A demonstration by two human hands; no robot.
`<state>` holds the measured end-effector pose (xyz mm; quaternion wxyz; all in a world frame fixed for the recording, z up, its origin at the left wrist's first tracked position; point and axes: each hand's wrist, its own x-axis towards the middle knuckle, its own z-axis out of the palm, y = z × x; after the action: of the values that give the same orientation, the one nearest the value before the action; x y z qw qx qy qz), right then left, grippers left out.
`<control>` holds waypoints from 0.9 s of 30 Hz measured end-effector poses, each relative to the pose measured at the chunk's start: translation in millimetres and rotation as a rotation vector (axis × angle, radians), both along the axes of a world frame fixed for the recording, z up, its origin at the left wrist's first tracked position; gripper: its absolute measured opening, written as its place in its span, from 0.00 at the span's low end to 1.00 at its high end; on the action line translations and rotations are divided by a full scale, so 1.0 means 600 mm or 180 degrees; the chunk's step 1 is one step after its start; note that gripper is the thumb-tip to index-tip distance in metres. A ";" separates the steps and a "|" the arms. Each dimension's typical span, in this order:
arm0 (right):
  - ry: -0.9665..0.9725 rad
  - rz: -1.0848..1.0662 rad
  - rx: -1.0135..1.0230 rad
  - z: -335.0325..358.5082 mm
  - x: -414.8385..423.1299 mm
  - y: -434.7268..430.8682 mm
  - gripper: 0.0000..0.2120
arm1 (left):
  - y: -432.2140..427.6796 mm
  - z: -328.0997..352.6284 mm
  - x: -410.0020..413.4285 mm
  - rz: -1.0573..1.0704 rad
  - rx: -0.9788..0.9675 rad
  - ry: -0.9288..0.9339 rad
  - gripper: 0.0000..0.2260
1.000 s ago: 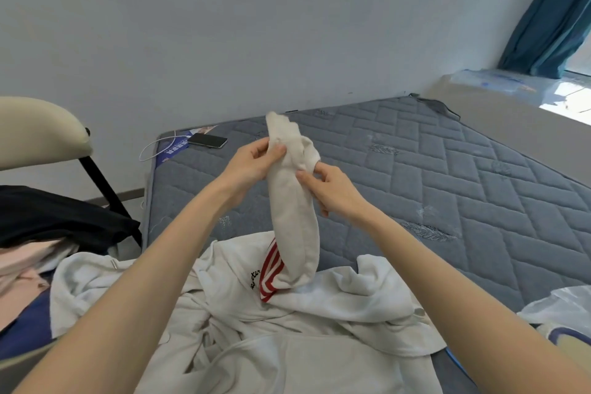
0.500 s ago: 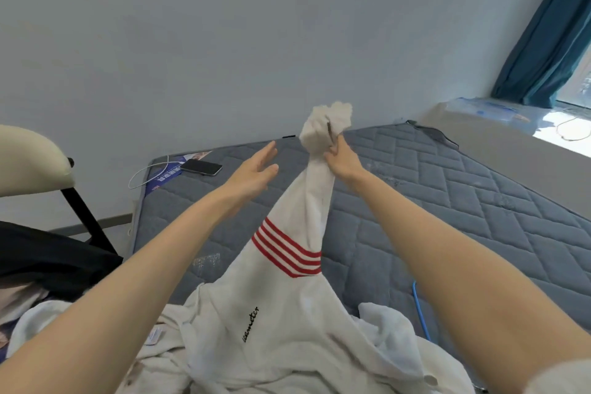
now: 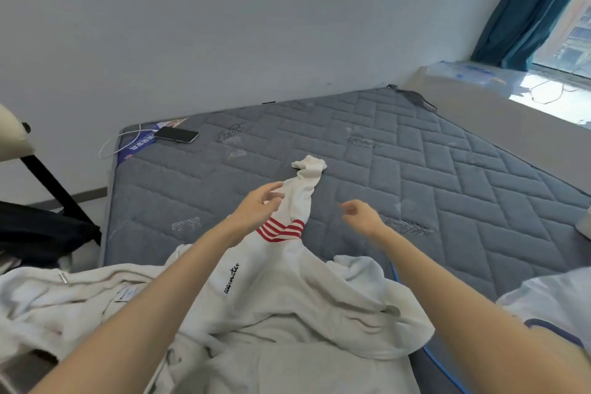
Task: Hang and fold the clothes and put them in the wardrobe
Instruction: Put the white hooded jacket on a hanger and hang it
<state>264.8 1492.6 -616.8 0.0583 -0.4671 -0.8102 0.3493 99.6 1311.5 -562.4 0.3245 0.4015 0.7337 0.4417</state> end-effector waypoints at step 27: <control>-0.1334 -0.0231 -0.0169 -0.151 0.366 -0.117 0.11 | -0.002 -0.187 0.222 -0.1562 -0.0577 0.1498 0.20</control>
<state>484.7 1422.5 -707.2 -0.1112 -0.5597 -0.7778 0.2634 233.0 1310.5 -674.7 0.2774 0.6262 0.7063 0.1789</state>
